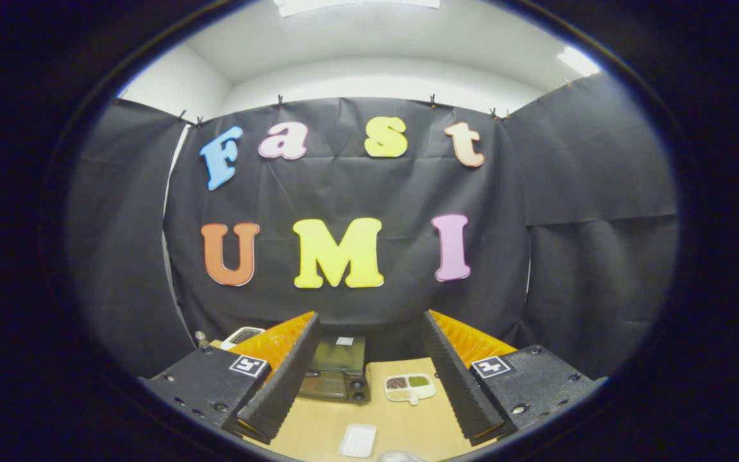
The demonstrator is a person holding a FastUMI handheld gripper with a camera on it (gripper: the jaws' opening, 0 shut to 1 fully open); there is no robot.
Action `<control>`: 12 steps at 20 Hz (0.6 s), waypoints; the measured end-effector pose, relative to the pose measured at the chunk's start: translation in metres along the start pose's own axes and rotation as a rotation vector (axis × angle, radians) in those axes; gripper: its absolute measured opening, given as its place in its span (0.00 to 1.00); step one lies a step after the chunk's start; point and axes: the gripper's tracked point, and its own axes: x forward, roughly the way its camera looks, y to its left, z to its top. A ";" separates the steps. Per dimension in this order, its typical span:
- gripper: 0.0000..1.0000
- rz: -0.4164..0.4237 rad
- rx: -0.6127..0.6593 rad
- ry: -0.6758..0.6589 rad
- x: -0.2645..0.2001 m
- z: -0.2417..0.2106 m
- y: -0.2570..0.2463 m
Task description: Open the toaster oven, put the food inside, and close the toaster oven door.
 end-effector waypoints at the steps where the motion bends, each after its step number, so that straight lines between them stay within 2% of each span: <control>1: 1.00 0.012 -0.011 -0.002 -0.007 0.001 -0.006; 7: 1.00 0.087 0.007 0.004 -0.029 -0.007 -0.026; 12: 1.00 0.058 0.021 0.024 -0.029 -0.014 -0.042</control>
